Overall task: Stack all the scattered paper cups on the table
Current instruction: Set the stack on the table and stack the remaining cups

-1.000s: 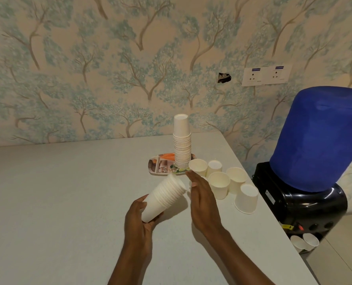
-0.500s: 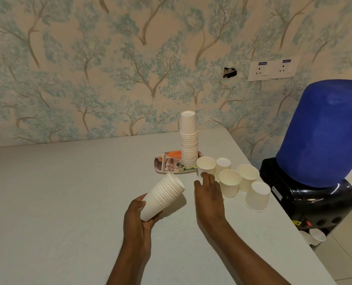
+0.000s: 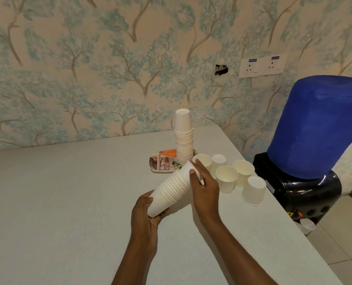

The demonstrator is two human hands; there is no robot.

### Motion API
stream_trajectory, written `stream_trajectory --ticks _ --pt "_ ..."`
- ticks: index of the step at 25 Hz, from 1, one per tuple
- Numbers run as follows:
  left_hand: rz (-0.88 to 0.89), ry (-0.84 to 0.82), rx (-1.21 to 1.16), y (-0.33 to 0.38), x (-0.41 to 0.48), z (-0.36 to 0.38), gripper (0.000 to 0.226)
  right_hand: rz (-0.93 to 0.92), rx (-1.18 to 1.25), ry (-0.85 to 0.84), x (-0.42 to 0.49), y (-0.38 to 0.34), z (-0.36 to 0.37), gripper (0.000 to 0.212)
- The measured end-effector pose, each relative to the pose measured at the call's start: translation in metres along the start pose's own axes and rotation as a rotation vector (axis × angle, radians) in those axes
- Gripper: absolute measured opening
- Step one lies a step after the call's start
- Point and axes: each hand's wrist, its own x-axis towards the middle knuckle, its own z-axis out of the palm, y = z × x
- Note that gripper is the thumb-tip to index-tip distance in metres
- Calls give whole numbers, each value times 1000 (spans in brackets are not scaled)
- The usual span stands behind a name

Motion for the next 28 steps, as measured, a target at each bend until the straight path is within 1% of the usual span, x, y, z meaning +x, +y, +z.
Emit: stream_trajectory --ticks 2,4,5,6,7,9,11,12,15,17,19,20,21,22,24,25,26,28 --pt "-18 1 -9 -2 2 5 33 24 -45 -110 -9 7 1 35" --pt "-36 24 -12 -2 8 8 37 85 -51 -196 -11 14 1 30" --pt "-36 33 -21 -2 10 8 38 88 -58 -208 -8 14 0 27" --pt "-29 35 -36 -2 13 8 37 29 -113 -185 -1 14 -2 27" --pt "-17 37 -48 -1 15 7 37 -68 -229 -159 10 15 -4 30" --pt "2 50 -48 -1 17 7 36 -242 -648 -175 47 18 -6 45" --pt "7 57 -58 0 18 5 37 -267 -1050 -253 82 15 -2 56" --pt "5 60 -68 0 19 4 37 -267 -1182 -286 96 16 0 59" --pt "-12 69 -94 4 22 3 37 -260 -1414 -357 114 25 6 56" --pt "-14 73 -98 5 24 1 38 -310 -1513 -393 115 28 8 47" --pt "-11 75 -103 7 25 -2 38 -350 -1493 -406 113 24 10 40" --pt "-8 75 -108 8 25 -3 38 -372 -1407 -386 111 19 11 39" --pt "-6 75 -113 9 25 -4 38 -384 -1268 -340 109 12 12 37" --pt "-5 71 -116 9 25 -5 38 -378 -1074 -272 104 5 12 36" --pt "1 63 -118 10 23 -5 39 -309 -641 -154 94 -8 12 34" --pt "6 58 -116 10 21 -4 40 -257 -486 -141 89 -15 13 33" --pt "7 52 -112 9 19 -3 39 -212 -395 -161 83 -19 13 32" --pt "-5 35 -115 8 16 1 38 -167 -322 -243 69 -22 14 30"
